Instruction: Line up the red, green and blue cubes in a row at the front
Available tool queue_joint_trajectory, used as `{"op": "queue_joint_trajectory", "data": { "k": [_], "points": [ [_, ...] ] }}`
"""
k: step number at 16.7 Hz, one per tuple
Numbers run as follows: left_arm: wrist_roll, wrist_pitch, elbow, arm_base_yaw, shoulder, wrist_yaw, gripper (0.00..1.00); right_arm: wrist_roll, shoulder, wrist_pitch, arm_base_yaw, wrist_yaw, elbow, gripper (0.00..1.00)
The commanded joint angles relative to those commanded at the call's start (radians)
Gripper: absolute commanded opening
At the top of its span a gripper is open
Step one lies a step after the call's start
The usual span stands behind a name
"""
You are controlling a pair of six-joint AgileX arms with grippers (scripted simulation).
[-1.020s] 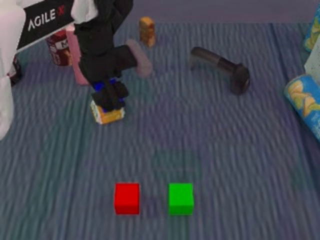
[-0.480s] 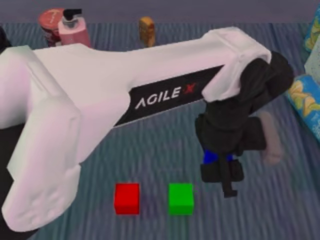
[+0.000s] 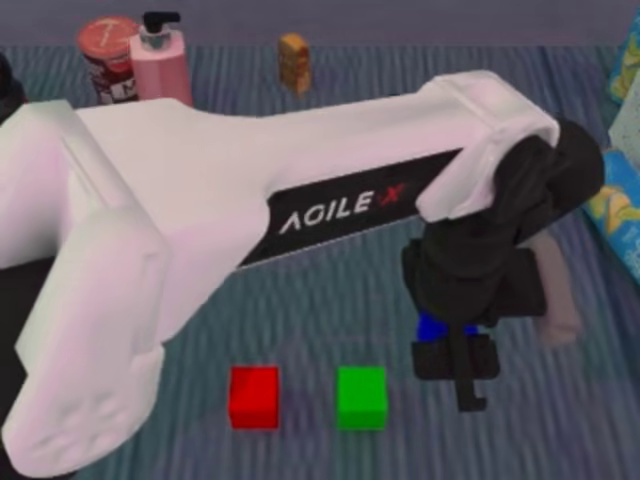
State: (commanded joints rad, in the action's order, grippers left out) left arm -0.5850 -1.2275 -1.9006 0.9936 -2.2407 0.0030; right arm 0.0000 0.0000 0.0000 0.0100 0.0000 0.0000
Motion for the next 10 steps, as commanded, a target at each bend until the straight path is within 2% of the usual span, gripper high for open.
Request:
{"op": "queue_joint_trajectory", "data": {
  "k": [6, 10],
  "points": [
    [0.005, 0.192, 0.128, 0.002, -0.057, 0.000, 0.00, 0.000, 0.000, 0.000, 0.000, 0.000, 0.000, 1.00],
    [0.005, 0.213, 0.145, 0.004, -0.066, 0.000, 0.00, 0.000, 0.000, 0.000, 0.000, 0.000, 0.000, 1.00]
  ]
}}
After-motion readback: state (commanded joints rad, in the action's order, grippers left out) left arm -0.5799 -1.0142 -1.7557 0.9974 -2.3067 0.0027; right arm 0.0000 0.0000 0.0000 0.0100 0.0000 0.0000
